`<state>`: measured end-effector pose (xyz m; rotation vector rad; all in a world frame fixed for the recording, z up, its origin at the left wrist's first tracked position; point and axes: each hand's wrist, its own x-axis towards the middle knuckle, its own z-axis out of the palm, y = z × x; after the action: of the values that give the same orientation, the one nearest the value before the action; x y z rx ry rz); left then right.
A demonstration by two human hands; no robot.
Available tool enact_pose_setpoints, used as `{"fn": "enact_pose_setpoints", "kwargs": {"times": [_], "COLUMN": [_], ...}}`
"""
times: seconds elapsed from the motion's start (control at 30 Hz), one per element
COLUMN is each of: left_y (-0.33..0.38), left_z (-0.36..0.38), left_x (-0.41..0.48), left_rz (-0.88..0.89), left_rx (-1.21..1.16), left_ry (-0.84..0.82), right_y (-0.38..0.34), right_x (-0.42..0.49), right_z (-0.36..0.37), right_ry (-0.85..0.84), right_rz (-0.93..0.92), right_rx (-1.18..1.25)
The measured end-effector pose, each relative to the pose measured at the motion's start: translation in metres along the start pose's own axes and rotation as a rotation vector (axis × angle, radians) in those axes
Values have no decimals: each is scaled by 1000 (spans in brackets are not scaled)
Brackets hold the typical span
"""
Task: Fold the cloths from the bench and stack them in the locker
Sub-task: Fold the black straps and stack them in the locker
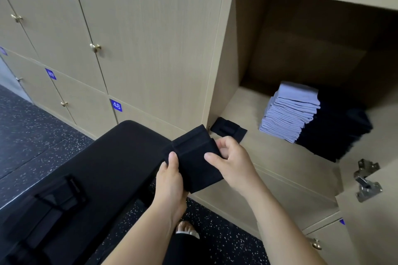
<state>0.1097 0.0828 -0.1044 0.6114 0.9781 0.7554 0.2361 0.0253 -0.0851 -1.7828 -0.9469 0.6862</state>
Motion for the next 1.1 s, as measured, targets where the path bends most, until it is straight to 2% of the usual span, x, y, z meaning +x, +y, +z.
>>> {"fn": "enact_pose_setpoints", "kwargs": {"times": [0.13, 0.27, 0.5, 0.67, 0.87, 1.1], "left_y": [2, 0, -3, -6, -10, -11], "left_z": [-1, 1, 1, 0, -1, -5], "left_x": [1, 7, 26, 42, 64, 79], "left_rz": [53, 64, 49, 52, 46, 52], "left_rx": [-33, -24, -33, -30, -23, -20], "left_ry": [-25, -37, -5, -17, -31, -36], "right_y": [7, 15, 32, 46, 73, 86], "right_x": [4, 8, 52, 97, 157, 186], "right_z": [-6, -15, -51, -70, -76, -67], "right_ry": [60, 14, 329, 409, 353, 325], "right_rz": [33, 129, 221, 208, 333, 328], "right_rx": [163, 264, 449, 384, 298, 251]}}
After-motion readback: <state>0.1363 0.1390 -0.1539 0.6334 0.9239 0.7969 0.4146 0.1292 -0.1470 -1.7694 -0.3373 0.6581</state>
